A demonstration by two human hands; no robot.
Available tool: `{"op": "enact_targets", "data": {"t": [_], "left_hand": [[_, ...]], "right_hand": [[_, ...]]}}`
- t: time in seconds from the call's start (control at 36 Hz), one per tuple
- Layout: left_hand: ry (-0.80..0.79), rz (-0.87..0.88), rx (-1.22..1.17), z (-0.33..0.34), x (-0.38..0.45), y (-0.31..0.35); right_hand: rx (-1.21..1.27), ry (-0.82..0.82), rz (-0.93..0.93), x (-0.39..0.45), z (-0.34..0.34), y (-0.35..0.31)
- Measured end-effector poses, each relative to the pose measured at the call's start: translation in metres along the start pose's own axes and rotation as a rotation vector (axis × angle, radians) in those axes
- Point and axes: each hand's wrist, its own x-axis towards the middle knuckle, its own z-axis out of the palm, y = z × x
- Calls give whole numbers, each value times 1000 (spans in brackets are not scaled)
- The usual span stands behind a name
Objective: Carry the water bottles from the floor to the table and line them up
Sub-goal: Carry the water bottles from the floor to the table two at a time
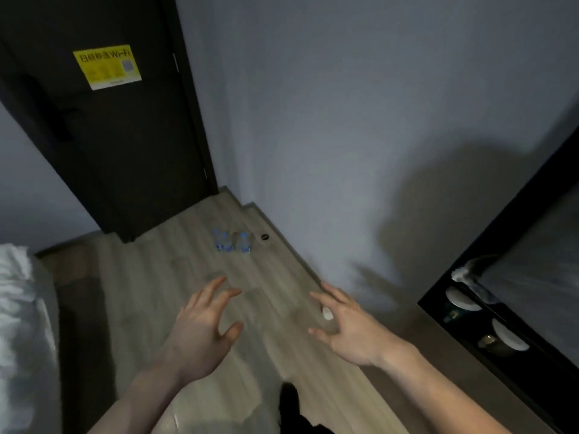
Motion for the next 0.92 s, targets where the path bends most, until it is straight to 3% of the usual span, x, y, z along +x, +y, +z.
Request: {"op": "enact_targets", "data": {"t": [0.28,0.53,0.92], "left_hand": [[-7,-25,15,-38,136,-76],[14,-142,41,-77,243,-171],[-55,-190,-28,-126,364,-328]], "right_hand": [[26,5,-32,163,-21,-33],[11,-89,-119,315,-52,-84],[-8,-126,-31,500,-40,-153]]}}
